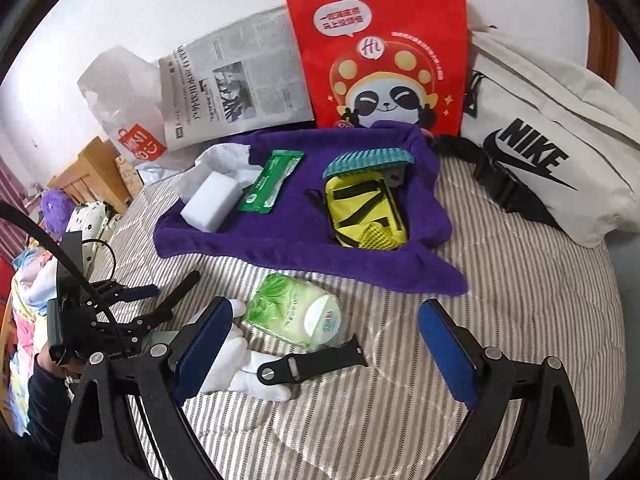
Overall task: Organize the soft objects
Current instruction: 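Grasp the black watch strap on the bed with the left tool, then move the right tool to the green wipes pack and grasp it while the left holds the strap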
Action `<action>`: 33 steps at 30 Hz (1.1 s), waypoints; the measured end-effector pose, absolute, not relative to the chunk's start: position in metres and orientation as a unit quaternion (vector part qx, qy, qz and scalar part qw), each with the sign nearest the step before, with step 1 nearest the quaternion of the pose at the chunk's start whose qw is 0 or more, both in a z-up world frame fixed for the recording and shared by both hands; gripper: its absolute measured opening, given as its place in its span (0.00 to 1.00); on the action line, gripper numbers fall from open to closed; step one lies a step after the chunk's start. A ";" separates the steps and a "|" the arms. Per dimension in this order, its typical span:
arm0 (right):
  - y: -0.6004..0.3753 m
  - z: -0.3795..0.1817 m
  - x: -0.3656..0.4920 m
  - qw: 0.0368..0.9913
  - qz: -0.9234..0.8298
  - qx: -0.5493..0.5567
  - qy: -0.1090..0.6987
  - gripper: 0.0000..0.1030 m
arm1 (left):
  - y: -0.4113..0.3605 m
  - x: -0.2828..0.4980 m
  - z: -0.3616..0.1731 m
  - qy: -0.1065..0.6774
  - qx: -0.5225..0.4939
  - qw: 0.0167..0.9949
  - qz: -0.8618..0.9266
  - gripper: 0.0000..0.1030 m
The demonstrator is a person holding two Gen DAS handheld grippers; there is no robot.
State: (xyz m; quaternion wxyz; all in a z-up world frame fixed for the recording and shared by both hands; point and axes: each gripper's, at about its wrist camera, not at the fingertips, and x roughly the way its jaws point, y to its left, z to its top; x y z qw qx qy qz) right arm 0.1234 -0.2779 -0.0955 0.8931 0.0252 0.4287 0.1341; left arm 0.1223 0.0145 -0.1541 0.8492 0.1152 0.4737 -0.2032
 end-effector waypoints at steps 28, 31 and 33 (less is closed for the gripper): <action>-0.245 -0.164 0.133 0.860 0.143 -0.017 0.489 0.89 | 0.016 0.118 -0.152 0.456 0.081 0.865 -0.194 0.04; -0.243 -0.164 0.135 0.858 0.146 -0.017 0.492 0.89 | 0.011 0.118 -0.151 0.456 0.114 0.858 -0.206 0.06; -0.242 -0.167 0.137 0.857 0.143 -0.016 0.496 0.89 | 0.007 0.120 -0.150 0.460 0.125 0.850 -0.223 0.23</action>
